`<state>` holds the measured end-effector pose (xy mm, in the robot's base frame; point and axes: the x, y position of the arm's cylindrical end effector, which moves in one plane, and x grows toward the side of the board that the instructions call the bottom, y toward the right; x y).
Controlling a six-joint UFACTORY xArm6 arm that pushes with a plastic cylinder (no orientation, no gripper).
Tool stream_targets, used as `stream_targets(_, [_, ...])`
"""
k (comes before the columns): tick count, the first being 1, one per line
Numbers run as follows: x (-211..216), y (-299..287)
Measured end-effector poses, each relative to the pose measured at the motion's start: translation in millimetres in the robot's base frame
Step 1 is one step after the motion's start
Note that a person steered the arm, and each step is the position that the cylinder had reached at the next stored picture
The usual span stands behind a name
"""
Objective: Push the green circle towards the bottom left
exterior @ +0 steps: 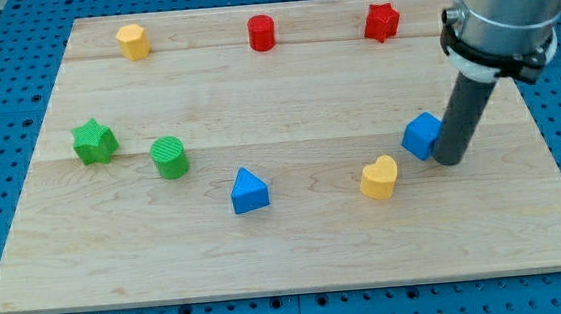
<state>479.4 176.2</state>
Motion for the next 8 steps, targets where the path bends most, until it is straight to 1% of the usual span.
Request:
stream_targets(1, [-22,0])
stream_targets(5, [-19,17])
stream_targets(8, [-15,10])
